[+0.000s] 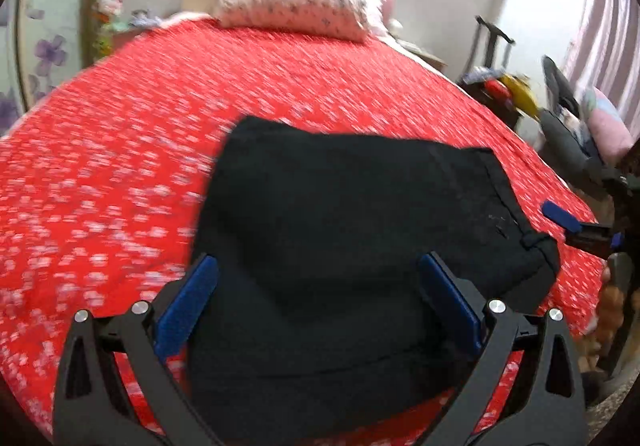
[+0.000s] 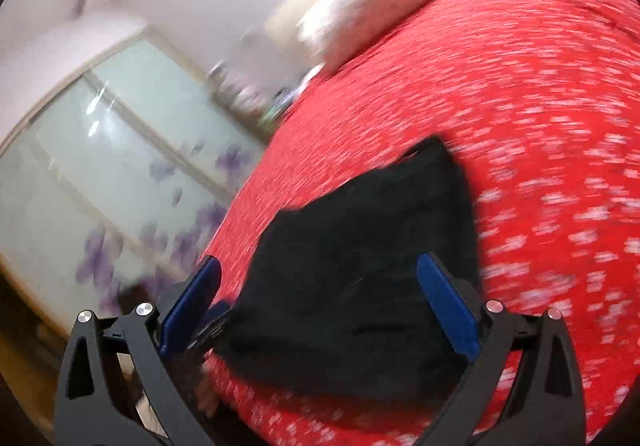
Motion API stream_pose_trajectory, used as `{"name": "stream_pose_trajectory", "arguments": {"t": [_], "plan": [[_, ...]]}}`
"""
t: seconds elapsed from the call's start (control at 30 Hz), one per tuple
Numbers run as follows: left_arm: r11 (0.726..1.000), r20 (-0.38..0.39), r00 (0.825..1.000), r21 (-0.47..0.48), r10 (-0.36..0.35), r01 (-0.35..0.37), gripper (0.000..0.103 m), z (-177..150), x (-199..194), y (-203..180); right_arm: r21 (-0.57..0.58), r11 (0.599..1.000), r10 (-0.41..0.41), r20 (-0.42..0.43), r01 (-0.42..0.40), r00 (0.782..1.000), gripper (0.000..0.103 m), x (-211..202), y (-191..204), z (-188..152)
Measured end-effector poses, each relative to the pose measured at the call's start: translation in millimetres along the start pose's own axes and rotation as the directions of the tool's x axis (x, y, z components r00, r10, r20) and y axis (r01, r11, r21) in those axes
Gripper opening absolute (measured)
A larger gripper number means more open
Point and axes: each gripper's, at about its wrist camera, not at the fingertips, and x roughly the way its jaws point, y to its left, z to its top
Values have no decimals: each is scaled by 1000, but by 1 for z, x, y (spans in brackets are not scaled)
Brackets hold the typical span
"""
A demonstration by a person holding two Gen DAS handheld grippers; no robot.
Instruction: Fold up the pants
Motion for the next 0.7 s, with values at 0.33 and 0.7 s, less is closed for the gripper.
{"name": "stream_pose_trajectory", "arguments": {"t": [0.33,0.7], "plan": [[992,-8,992,14,129,-129,101,-1,-6,25,95,981,-159,-100,169,982,89,38,-34,5],[994,-32,995,-60,94,-96,101,-7,-3,41,0,985,-172,-170,174,970,90,59,-22,4]]}}
